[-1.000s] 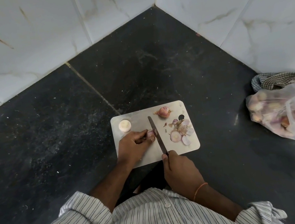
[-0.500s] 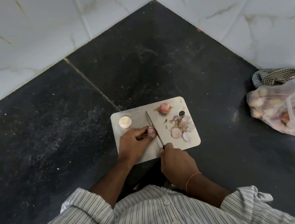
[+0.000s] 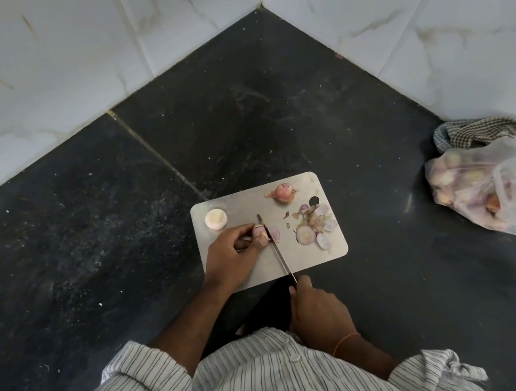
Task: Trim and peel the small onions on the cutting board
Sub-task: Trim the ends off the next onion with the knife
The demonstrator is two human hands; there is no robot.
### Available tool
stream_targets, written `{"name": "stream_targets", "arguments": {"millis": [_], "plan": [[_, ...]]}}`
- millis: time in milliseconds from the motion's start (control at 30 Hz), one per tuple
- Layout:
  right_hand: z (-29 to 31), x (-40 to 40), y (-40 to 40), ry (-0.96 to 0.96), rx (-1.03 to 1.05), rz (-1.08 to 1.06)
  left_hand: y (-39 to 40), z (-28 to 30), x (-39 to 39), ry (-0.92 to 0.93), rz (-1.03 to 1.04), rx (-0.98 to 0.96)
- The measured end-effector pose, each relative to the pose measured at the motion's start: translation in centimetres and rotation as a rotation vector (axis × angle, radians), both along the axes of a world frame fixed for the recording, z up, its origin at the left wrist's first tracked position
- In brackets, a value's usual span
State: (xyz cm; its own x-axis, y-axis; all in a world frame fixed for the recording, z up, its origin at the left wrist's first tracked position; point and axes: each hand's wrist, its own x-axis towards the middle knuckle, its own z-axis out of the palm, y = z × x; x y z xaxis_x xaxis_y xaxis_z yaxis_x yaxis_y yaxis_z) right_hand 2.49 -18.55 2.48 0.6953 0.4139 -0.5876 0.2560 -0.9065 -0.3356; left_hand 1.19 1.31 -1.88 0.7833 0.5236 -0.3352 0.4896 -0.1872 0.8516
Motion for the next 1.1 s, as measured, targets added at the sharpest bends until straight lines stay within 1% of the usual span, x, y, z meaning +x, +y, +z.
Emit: {"name": "stream_targets", "arguments": {"millis": [167, 333, 500, 600, 700, 800, 833, 1000, 1067, 1100], "plan": [[0.0, -0.2, -0.6, -0.002, -0.017, 0.013, -0.2, 0.1, -0.3, -0.024, -0.008, 0.017], [-0.4, -0.2, -1.0, -0.011, -0.029, 0.028, -0.6, -0.3, -0.6, -0.111, -0.085, 0.147], [0.0, 0.3, -2.7, -0.047, -0.039, 0.024, -0.4, -0.1, -0.7, -0.032, -0.025, 0.225], [0.0, 0.4, -3.7, -0.051, -0.035, -0.016, -0.5, 0.7, -0.3, -0.008, -0.046, 0.206], [0.1, 0.3, -3.7, -0.05, -0.029, -0.02, -0.3, 1.3, 0.5, 0.061, -0.151, 0.215], [0.1, 0.3, -3.7, -0.065, -0.008, -0.03, 0.0, 1.8, 1.0, 0.186, -0.334, 0.368], [0.1, 0.3, -3.8, -0.069, 0.003, -0.037, 0.1, 1.9, 1.2, 0.204, -0.361, 0.42], [0.2, 0.4, -4.1, -0.109, 0.078, -0.048, 0.5, 2.0, 1.9, 0.209, -0.399, 0.579], [0.1, 0.7, -4.1, -0.123, 0.111, -0.052, 0.7, 2.0, 1.9, 0.148, -0.385, 0.578], [0.1, 0.8, -4.1, -0.126, 0.125, -0.056, 0.7, 1.9, 2.0, 0.103, -0.371, 0.541]]}}
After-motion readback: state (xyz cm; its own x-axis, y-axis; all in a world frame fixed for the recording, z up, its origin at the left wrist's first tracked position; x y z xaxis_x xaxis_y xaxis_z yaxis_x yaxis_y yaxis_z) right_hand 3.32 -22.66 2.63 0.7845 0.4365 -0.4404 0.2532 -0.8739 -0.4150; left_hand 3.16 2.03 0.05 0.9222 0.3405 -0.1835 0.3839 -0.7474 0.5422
